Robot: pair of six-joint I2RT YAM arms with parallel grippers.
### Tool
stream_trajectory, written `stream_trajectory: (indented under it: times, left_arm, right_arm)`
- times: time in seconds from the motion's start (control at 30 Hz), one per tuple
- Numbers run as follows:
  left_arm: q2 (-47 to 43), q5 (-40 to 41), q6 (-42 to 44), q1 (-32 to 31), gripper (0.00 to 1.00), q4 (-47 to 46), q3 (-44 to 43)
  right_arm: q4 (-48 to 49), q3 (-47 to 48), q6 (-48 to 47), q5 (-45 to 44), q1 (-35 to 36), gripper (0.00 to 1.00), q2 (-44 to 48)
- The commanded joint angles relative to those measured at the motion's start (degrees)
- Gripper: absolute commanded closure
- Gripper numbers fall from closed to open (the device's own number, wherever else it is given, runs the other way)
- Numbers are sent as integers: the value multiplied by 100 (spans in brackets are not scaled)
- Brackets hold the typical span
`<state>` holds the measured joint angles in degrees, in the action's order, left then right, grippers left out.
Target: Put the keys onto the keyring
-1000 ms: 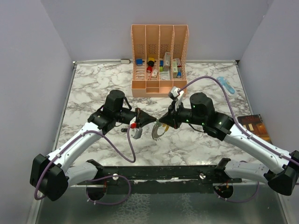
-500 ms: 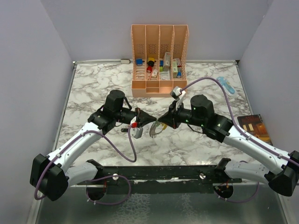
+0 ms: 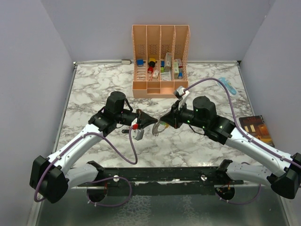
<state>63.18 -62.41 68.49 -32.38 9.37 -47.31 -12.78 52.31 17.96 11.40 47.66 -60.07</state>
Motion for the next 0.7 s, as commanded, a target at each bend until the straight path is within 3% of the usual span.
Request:
stream_trajectory:
  times: [0.0, 0.37, 0.67]
  left_arm:
    - [-82, 36, -108, -58, 100, -163, 12]
    - [-38, 337, -191, -58, 100, -411, -16]
    - [-87, 449, -187, -58, 100, -467, -46]
  right_arm:
    - [224, 40, 42, -77, 15, 99, 54]
    - [1, 108, 2, 277, 11, 99, 3]
    - [-265, 167, 63, -23, 15, 99, 206]
